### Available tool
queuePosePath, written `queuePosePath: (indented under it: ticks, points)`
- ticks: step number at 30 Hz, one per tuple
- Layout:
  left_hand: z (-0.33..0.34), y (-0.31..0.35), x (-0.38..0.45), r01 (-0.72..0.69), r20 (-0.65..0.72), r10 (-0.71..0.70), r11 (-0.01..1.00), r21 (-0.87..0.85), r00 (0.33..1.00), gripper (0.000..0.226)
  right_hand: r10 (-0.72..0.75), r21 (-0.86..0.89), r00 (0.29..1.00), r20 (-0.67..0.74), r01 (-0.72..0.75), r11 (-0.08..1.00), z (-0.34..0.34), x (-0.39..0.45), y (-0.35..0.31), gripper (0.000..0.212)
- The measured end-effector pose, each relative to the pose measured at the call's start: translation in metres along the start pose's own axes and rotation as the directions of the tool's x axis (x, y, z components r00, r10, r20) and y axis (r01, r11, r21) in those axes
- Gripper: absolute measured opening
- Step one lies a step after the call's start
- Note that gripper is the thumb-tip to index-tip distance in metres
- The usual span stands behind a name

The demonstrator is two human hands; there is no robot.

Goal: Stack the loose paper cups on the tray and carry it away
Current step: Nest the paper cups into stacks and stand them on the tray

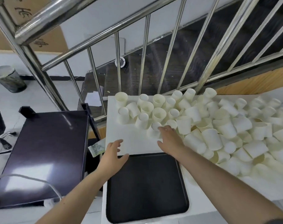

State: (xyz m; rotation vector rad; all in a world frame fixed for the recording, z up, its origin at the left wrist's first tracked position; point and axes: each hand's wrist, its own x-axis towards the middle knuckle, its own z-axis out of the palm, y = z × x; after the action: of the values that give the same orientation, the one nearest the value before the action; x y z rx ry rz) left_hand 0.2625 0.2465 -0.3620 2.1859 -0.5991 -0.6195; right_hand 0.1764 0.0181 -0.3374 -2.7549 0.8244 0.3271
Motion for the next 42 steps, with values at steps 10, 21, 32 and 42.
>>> queuePosePath:
  ticks: [10, 21, 32, 42]
  points:
    - [0.015, 0.020, 0.023, 0.091, -0.110, -0.100, 0.992, -0.083, 0.989, 0.059, -0.114, -0.092, 0.991, 0.070, 0.120, 0.988, 0.016, 0.075, -0.002, 0.038]
    - [0.017, 0.031, 0.040, 0.091, -0.066, -0.103, 0.982, -0.167, 0.992, 0.079, 0.012, 0.726, 0.991, 0.137, -0.108, 0.679, 0.006, 0.064, 0.006, 0.035]
    - [0.034, 0.049, 0.058, 0.000, -0.065, -0.009, 0.989, -0.145, 0.998, 0.062, -0.062, 0.883, 0.915, 0.400, -0.366, 0.294, 0.010, 0.031, 0.003, 0.030]
    - [0.025, 0.035, 0.068, 0.051, -0.023, -0.046, 0.833, 0.551, 0.999, 0.067, -0.056, -0.140, 0.995, 0.080, 0.067, 0.988, 0.012, 0.031, 0.061, 0.045]
